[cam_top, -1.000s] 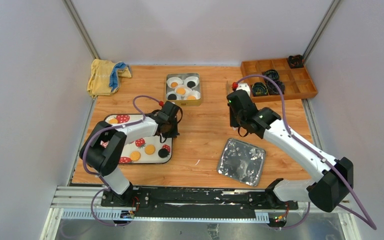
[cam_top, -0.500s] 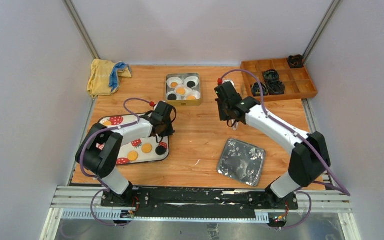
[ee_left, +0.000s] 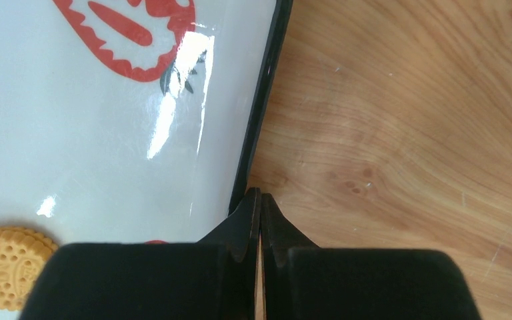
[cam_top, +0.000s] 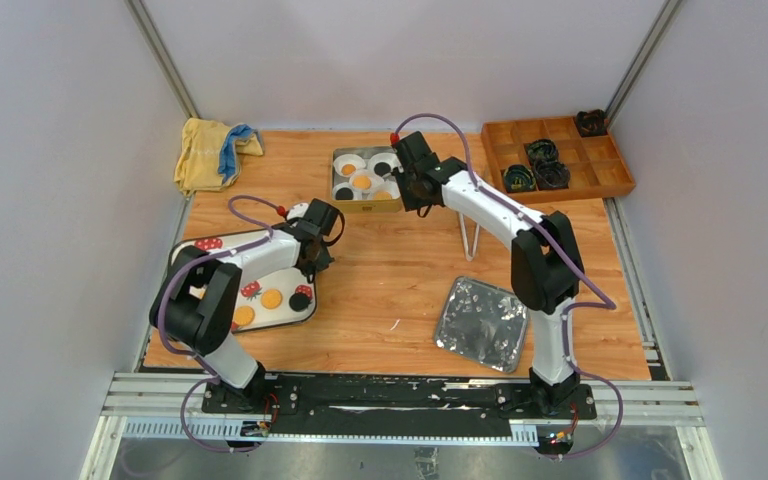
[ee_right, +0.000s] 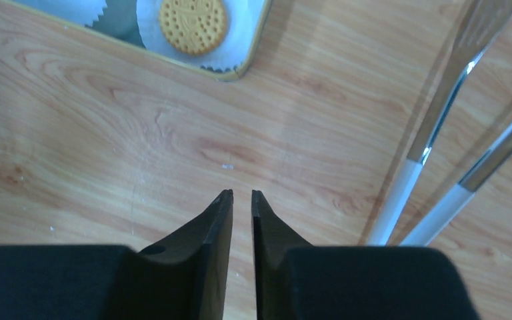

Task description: Pack the cookies

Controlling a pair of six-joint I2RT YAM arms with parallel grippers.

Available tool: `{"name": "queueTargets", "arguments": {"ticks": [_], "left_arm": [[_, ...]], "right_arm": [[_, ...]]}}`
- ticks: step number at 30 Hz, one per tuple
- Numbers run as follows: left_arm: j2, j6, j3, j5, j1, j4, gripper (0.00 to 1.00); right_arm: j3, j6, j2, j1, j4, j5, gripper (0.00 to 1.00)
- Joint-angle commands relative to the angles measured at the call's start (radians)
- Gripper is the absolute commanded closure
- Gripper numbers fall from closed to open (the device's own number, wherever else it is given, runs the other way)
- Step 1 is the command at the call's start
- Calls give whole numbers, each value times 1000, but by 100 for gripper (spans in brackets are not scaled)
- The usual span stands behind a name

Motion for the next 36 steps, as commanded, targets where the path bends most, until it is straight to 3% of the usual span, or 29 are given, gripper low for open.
{"name": "queueTargets", "arguments": {"ticks": [1, 3, 7, 11, 20, 31, 36], "left_arm": [[-17, 17, -38, -8, 9, -117, 100], [-53, 50, -40, 50, 4, -81, 97], [-136, 100, -48, 180, -17, 2, 86], [-239, 134, -42, 210, -50, 32, 75], [-366, 167, -24, 174, -54, -41, 74], [-415, 171, 5, 197, -54, -73, 74], [-443, 180, 29, 198, -54, -88, 74]], "right_arm": [[117, 2, 81, -39, -47, -13, 68], [182, 10, 130, -51, -58, -16, 63], [321, 21, 232, -61, -98, -39, 62], [392, 32, 303, -61, -102, -55, 63], [531, 51, 426, -71, -137, -86, 66], [452, 66, 382, -71, -127, -43, 94], [422, 63, 365, -71, -138, -45, 100]]}}
